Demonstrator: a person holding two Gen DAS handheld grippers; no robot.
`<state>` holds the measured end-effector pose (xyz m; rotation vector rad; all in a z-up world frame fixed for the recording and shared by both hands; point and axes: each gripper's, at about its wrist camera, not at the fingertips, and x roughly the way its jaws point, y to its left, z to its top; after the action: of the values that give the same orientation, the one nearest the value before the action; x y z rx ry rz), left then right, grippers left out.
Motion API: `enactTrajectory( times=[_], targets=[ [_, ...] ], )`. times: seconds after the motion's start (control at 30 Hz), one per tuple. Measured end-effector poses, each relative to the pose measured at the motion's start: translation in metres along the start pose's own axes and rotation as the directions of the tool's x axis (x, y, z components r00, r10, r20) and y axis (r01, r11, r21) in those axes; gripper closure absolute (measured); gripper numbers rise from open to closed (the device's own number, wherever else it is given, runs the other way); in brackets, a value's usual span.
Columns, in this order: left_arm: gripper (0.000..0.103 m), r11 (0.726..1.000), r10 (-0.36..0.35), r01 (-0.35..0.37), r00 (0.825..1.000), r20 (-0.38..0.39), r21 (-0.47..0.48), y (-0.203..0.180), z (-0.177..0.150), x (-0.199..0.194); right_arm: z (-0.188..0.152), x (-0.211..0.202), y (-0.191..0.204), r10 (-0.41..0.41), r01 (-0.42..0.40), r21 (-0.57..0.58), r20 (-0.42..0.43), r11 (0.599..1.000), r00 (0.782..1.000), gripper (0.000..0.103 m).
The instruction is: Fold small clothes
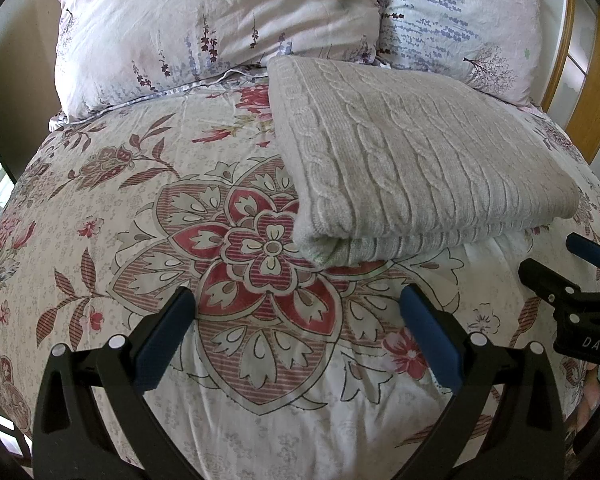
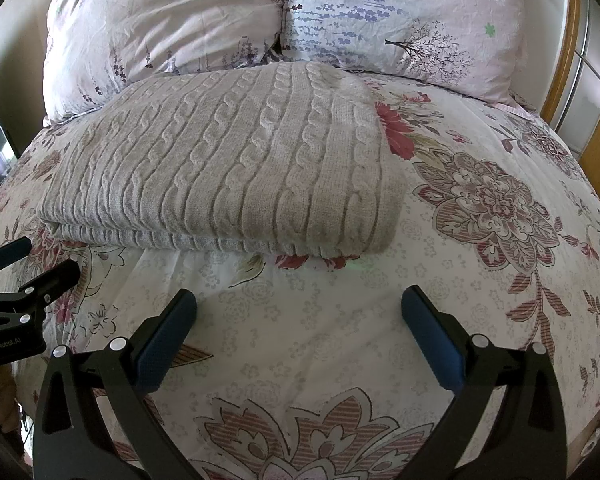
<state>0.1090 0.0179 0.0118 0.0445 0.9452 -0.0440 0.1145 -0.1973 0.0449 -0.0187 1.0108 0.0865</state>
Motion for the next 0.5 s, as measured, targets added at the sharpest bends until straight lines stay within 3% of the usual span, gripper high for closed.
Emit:
enactTrajectory(
  times=[0.5],
  targets=[
    [0.002,1.000,-0.002,0.002,1.000,-0.009,0.002,-0.0001,0.0005,0.0010,0.0002,0.0000,-0.0002,0.000,0.000,0.000,0.000,1.000,1.000,0.001]
  ],
)
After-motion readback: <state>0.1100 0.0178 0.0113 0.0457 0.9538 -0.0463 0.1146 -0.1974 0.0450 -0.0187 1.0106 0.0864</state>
